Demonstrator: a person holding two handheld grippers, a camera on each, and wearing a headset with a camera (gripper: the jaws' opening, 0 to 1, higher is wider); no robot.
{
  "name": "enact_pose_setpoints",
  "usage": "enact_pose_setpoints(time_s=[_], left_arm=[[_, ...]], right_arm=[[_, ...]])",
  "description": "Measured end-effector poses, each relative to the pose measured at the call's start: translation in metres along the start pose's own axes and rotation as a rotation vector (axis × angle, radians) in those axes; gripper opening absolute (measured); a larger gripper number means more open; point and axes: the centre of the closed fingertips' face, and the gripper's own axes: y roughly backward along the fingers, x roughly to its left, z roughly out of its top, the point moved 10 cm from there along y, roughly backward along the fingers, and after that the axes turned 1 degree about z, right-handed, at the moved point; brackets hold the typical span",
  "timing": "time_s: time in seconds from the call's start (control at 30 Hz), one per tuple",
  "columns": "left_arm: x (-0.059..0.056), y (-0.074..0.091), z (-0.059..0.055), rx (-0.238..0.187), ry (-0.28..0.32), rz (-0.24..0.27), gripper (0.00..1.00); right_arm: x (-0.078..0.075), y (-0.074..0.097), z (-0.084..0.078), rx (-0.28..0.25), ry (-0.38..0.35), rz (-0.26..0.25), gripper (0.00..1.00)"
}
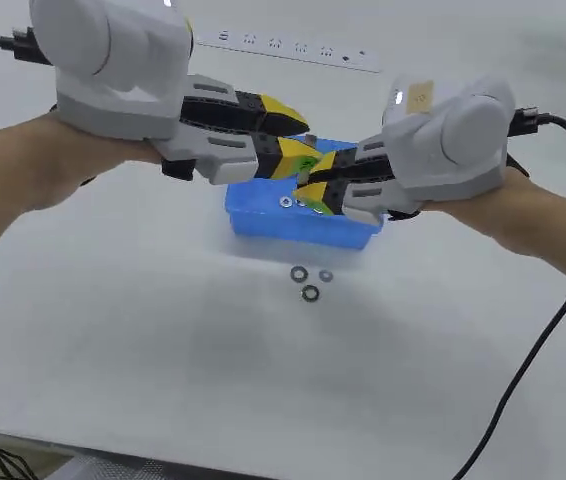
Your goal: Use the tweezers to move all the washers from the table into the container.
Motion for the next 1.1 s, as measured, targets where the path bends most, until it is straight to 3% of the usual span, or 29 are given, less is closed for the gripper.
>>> enact_pose_setpoints(time_s=[0.2, 0.43, 0.47, 0.63, 0.97, 1.1], left_arm=[[-0.002, 0.0, 0.004, 0.02, -0.029, -0.028, 0.09], [-0.001, 0.002, 0.004, 0.047, -0.028, -0.042, 0.07], [0.0, 0.002, 0.005, 0.06, -0.097, -0.032, 0.07], [-0.008, -0.001, 0.01, 0.084, -0.14, -0.026, 0.05], [-0.005, 0.001, 0.015, 0.083, -0.152, -0.028, 0.05], [-0.005, 0.002, 0.019, 0.072, -0.139, -0.01, 0.05]], right_arm=[[-0.002, -0.001, 0.0, 0.004, 0.006, 0.014, 0.08], [0.0, -0.001, 0.001, 0.013, 0.03, 0.027, 0.08], [0.0, -0.001, 0.001, 0.016, 0.034, 0.025, 0.08], [0.0, 0.0, 0.001, 0.029, 0.046, 0.024, 0.09], [0.001, 0.003, 0.005, 0.021, 0.01, -0.037, 0.12], [0.001, 0.007, 0.006, -0.003, -0.041, -0.063, 0.13]])
